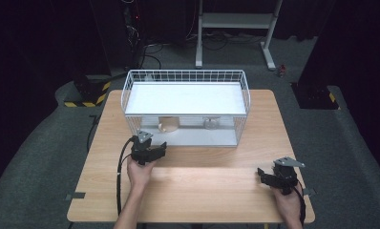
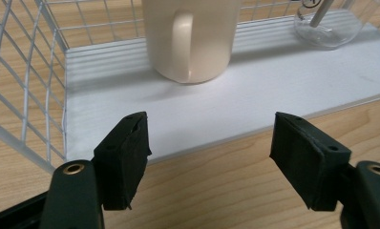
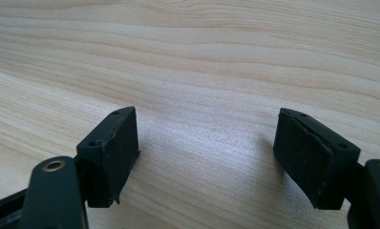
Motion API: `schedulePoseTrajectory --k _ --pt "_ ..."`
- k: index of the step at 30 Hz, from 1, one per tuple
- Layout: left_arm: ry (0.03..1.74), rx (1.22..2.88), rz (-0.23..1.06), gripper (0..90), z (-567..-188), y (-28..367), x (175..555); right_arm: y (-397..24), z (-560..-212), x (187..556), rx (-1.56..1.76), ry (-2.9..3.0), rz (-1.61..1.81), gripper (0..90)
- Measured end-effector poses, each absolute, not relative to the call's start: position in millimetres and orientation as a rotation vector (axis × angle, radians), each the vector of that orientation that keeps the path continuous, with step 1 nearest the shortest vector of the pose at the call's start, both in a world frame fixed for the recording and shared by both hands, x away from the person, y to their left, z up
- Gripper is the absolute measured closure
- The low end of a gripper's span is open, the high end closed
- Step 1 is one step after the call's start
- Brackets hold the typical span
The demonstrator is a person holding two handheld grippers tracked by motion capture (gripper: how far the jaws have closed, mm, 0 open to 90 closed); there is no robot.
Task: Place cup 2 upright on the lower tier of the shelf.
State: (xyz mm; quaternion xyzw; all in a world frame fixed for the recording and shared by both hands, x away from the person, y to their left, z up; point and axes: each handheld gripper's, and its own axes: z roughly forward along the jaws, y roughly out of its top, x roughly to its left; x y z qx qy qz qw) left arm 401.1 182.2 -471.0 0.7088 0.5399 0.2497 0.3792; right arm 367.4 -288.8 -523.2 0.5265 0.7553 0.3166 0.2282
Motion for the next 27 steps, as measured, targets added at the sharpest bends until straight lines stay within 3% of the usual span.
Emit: schedulePoseTrajectory --k 27 --pt "1.366 1.759 0.612 29.4 -467 194 378 -289 -523 367 1.448 2.08 0.871 23.7"
